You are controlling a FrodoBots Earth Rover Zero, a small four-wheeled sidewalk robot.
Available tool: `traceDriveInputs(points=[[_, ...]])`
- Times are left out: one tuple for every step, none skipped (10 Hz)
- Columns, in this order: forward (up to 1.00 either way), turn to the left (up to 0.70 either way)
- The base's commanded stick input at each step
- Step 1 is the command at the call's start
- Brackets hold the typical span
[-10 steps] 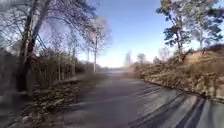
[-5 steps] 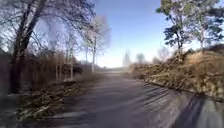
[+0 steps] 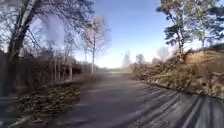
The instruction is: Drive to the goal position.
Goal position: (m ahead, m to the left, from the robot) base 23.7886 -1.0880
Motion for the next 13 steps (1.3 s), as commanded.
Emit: traceDriveInputs(points=[[1.00, 0.00], [1.00, 0.00], [1.00, 0.00], [1.00, 0.00], [1.00, 0.00], [1.00, 0.00], [1.00, 0.00], [1.00, 0.00], [1.00, 0.00], [1.00, 0.00], [1.00, 0.00], [1.00, 0.00], [1.00, 0.00]])
